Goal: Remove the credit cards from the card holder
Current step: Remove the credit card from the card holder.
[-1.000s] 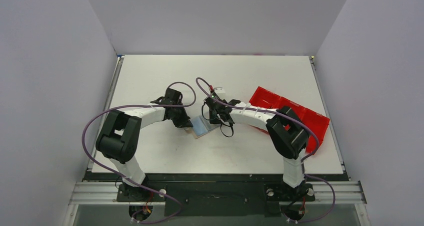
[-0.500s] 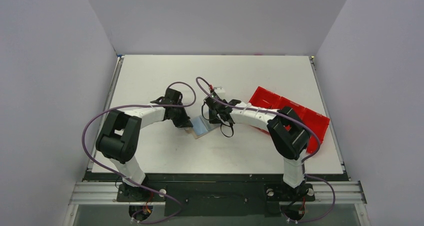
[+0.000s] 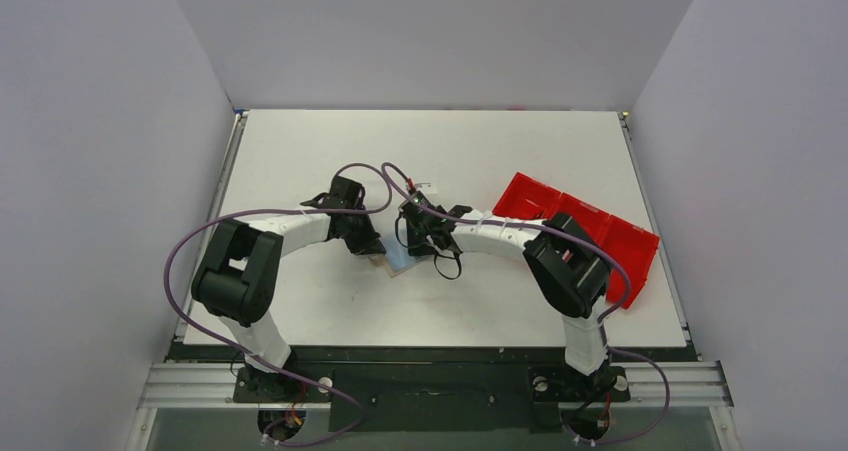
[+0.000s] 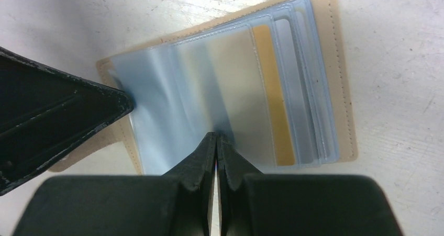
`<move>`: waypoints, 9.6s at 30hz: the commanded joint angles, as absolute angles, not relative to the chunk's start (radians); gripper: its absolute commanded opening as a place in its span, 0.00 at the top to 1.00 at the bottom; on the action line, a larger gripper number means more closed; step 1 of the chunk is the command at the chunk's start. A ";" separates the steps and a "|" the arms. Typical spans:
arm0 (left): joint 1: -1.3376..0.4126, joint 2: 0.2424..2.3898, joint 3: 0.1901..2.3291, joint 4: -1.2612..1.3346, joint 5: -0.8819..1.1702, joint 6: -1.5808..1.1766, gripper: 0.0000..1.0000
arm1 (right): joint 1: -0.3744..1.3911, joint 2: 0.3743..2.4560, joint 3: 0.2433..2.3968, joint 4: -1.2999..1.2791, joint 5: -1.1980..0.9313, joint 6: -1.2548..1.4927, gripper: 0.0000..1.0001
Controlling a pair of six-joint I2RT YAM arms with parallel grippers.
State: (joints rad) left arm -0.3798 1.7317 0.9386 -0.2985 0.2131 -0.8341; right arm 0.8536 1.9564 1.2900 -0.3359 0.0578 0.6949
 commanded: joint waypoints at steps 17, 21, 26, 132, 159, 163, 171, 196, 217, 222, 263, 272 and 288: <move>-0.368 1.650 0.996 -0.269 0.282 -0.864 0.90 | 0.828 2.022 1.265 -0.212 -0.095 0.752 1.00; -0.368 1.714 1.031 -0.211 0.321 -0.908 0.90 | 0.815 2.020 1.245 -0.194 -0.111 0.759 1.00; -0.370 1.797 1.053 -0.144 0.332 -0.942 0.95 | 0.808 2.012 1.232 -0.187 -0.111 0.759 1.00; -0.369 1.956 1.112 -0.345 0.170 -0.888 1.00 | 0.739 1.882 1.183 -0.192 -0.153 0.735 0.86; -0.236 1.604 1.042 -0.533 0.195 -0.769 0.76 | 0.886 1.931 1.331 -0.237 -0.150 0.657 1.00; -0.226 1.598 1.045 -0.523 0.234 -0.784 0.76 | 0.907 1.976 1.362 -0.241 -0.155 0.640 1.00; -0.205 1.577 1.034 -0.525 0.242 -0.793 0.76 | 0.937 2.026 1.394 -0.251 -0.126 0.621 0.83; -0.244 1.641 1.121 -0.501 0.376 -0.795 0.76 | 0.911 1.834 1.348 -0.281 -0.061 0.604 0.49; -0.342 1.793 0.991 -0.269 0.356 -0.866 0.76 | 0.819 1.936 1.360 -0.367 -0.003 0.592 0.89; -0.342 1.794 0.968 -0.266 0.321 -0.854 0.76 | 0.818 1.955 1.366 -0.372 0.041 0.594 0.91; -0.304 1.708 0.800 -0.062 0.393 -0.890 0.86 | 0.853 2.069 1.376 -0.406 0.063 0.610 1.00; -0.293 1.679 0.717 0.049 0.455 -0.929 0.88 | 0.849 2.081 1.371 -0.406 0.063 0.613 1.00; -0.258 1.647 0.627 0.143 0.520 -0.935 0.87 | 0.850 2.109 1.374 -0.411 0.055 0.615 1.00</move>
State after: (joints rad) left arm -0.2642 1.6661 0.6487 0.1249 0.4973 -0.9432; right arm 0.8516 2.0270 1.3911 -0.3485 0.0372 0.6144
